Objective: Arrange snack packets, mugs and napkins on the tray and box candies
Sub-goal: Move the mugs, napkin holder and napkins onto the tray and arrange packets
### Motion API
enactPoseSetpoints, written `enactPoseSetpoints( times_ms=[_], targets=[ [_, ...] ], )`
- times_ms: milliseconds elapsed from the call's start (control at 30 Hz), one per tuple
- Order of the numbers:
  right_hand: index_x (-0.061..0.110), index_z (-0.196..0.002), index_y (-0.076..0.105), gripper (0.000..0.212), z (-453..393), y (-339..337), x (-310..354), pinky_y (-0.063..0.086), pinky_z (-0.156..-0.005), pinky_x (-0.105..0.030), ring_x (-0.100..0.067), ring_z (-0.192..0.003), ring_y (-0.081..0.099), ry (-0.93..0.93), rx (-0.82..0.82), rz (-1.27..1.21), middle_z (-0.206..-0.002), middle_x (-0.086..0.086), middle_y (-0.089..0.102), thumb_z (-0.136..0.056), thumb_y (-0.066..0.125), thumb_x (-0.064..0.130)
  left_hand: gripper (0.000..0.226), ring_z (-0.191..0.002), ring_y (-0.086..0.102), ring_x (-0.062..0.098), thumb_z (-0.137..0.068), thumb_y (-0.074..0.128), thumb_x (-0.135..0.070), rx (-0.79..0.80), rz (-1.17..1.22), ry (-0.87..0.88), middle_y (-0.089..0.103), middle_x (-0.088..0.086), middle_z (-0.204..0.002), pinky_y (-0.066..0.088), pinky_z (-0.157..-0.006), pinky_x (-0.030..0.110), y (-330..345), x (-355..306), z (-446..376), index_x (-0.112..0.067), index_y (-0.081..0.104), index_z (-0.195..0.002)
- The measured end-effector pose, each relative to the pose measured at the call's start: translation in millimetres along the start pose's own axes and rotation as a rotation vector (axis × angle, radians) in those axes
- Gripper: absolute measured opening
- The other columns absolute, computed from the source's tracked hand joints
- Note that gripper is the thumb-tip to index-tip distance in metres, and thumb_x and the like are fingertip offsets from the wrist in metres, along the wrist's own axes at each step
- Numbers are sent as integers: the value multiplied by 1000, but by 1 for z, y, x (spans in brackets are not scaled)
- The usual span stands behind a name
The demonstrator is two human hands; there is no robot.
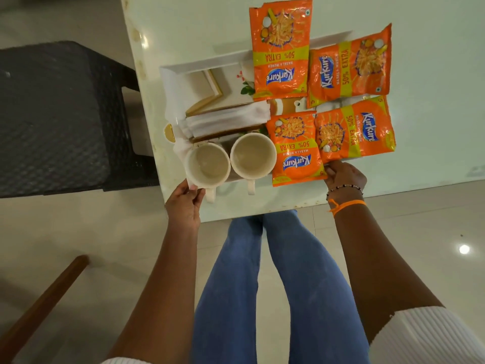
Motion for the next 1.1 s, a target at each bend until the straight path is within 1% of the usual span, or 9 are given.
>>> enactPoseSetpoints(
  times_ms=[300,367,433,500,567,633,767,867,1100],
  targets=[
    [9,-57,57,25,-32,-19,60,53,-43,-19,-5,-33,57,-21,-34,-66,-33,7,59,-76,64,-6,27,-82,63,11,-90,52,4,100,-3,26,64,4,-94,53,-55,13,82,-9,19,2,57,-116],
    [8,-60,58,21,-44,-22,80,57,-56,-28,-7,-39,61,-10,-20,-58,-40,4,64,-77,64,-4,28,-82,63,11,-90,50,6,113,-4,29,63,7,-100,54,-55,14,109,-7,26,3,57,-117],
    [2,-81,65,7,-61,-28,100,57,-80,-37,-19,-70,71,-18,-5,-12,-75,-12,74,-81,60,-1,28,-82,63,12,-89,49,8,124,-15,32,62,9,-103,55,-56,14,136,-4,32,2,57,-116],
    [-3,-105,62,21,-77,-35,118,51,-92,-39,-29,-99,67,-1,-12,0,-107,-19,69,-87,53,1,27,-83,64,13,-89,49,8,129,-23,38,63,8,-101,56,-58,16,164,1,36,1,59,-113],
    [3,-81,64,8,-93,-43,137,54,-89,-39,-21,-73,70,10,-43,-3,-76,-12,73,-83,57,-1,27,-83,64,13,-89,49,9,133,-33,51,64,6,-98,57,-61,18,192,7,38,1,59,-113],
    [8,-60,55,23,-107,-49,152,57,-80,-38,-13,-51,61,25,-98,-32,-50,-3,65,-78,63,-3,28,-83,64,13,-89,49,9,139,-41,59,64,4,-96,58,-70,22,214,13,39,0,59,-114],
    [8,-55,53,28,-133,-52,175,56,-68,-34,-14,-52,59,20,-97,-38,-59,-6,60,-76,64,-5,30,-93,63,18,-89,48,8,110,-38,43,63,8,-106,56,-77,26,243,26,40,0,58,-116],
    [9,-54,55,27,-143,-48,182,56,-52,-26,-11,-44,61,29,-62,-22,-42,0,62,-75,66,-3,31,-102,60,20,-90,48,6,71,-29,57,61,10,-115,56,-71,23,248,30,41,0,57,-120],
    [9,-60,59,20,-152,-46,177,58,-70,-35,-20,-65,63,86,19,9,-66,-8,63,-75,68,-1,38,-112,57,23,-89,46,9,17,19,59,57,14,-124,49,-97,33,255,40,54,1,52,-126]
  ],
)
Point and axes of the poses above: each hand's wrist, its own z-axis away from the middle knuckle, its own y-axis out of the palm, x = y × z, the point moved 9 cm from there along -z, towards the middle knuckle
